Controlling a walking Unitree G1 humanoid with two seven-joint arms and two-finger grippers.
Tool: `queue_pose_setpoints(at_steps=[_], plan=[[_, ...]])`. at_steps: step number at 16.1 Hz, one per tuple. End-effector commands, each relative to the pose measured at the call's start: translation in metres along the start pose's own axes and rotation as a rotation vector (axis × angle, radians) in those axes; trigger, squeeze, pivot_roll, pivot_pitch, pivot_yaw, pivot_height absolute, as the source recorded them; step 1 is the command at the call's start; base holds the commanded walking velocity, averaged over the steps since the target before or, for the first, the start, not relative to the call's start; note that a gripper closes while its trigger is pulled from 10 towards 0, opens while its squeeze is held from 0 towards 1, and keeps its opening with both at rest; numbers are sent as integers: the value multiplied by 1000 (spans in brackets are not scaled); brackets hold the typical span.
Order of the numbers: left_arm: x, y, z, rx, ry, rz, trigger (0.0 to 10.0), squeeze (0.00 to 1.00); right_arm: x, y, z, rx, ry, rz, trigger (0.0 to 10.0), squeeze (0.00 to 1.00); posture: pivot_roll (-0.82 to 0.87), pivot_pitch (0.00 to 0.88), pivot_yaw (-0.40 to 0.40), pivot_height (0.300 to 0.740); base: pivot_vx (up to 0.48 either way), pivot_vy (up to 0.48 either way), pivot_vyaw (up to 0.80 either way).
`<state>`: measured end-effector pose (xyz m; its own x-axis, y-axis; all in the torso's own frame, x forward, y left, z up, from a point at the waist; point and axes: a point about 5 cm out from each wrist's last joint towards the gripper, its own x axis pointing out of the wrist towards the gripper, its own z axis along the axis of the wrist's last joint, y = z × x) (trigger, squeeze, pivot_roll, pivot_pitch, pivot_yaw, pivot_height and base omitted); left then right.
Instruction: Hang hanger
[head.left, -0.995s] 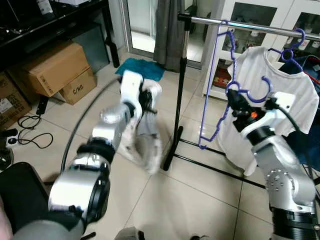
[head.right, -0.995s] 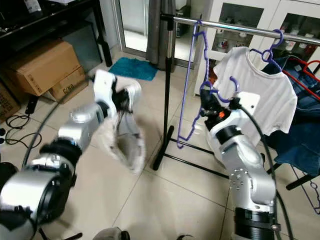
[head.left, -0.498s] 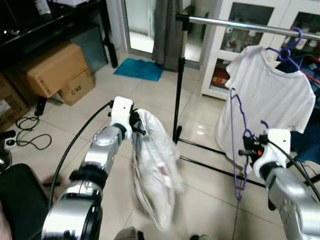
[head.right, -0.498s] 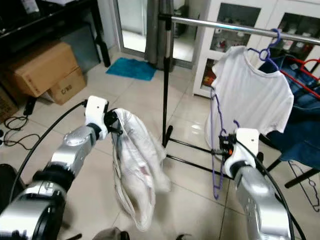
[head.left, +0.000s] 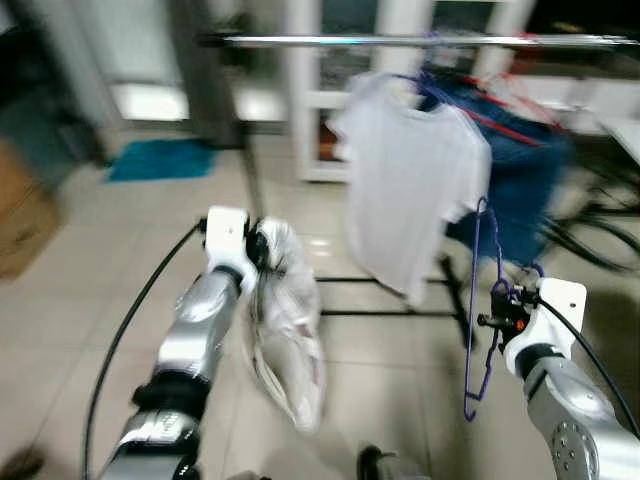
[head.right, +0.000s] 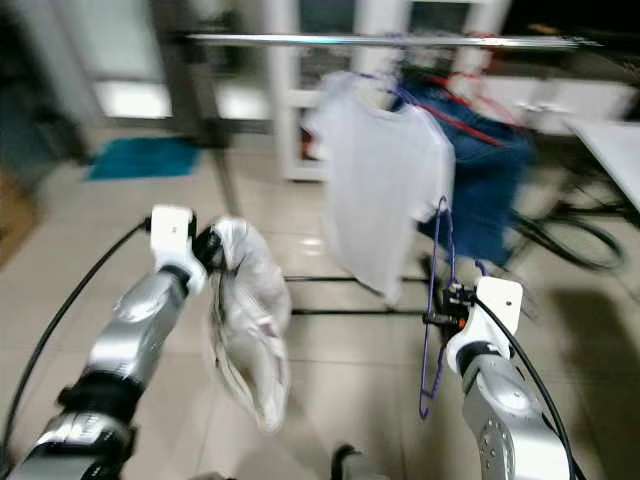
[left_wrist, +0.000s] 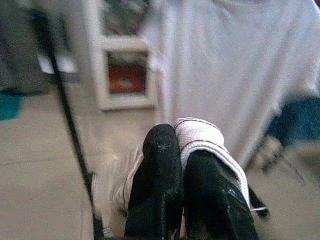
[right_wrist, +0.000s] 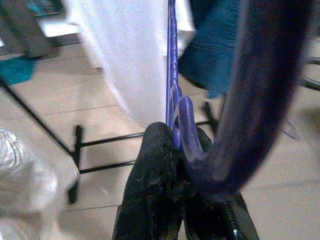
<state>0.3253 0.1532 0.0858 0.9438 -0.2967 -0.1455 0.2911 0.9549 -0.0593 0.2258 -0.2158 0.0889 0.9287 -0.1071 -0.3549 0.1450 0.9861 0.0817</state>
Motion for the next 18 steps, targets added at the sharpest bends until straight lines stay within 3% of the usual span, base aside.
queue_pose_setpoints(at_steps=[1, 4, 7, 10, 14, 16, 18], plan=[[1, -2, 14, 52, -47, -29, 10000, 0, -1, 5, 4, -15, -16, 17, 10000, 0, -39, 0, 44, 740, 0, 0, -800], [-7, -5, 13, 124, -56, -26, 10000, 0, -4, 3, 2, -28, -13, 5, 10000, 0, -36, 0, 27, 740, 0, 0, -800], [-4, -9, 13, 135, -26, -19, 10000, 0, -1, -1, 10, -148, -79, -49, 10000, 0, -35, 0, 23, 740, 0, 0, -800], [-9, -4, 14, 146, -25, 9, 10000, 0, 0, -4, 7, -122, -60, -33, 10000, 0, -13, 0, 5, 740, 0, 0, -800], [-13, 9, 13, 97, -3, 94, 10000, 0, 10, 1, 23, -162, -125, -9, 10000, 0, 7, 0, -10, 740, 0, 0, -800], [-14, 10, 13, 102, 2, 92, 10000, 0, 10, 1, 20, -174, -117, -17, 10000, 0, 12, 0, -17, 740, 0, 0, -800], [-14, 10, 18, 125, -8, 83, 10000, 0, 11, 4, 15, -105, -91, -27, 10000, 0, 27, 0, -30, 740, 0, 0, -800]])
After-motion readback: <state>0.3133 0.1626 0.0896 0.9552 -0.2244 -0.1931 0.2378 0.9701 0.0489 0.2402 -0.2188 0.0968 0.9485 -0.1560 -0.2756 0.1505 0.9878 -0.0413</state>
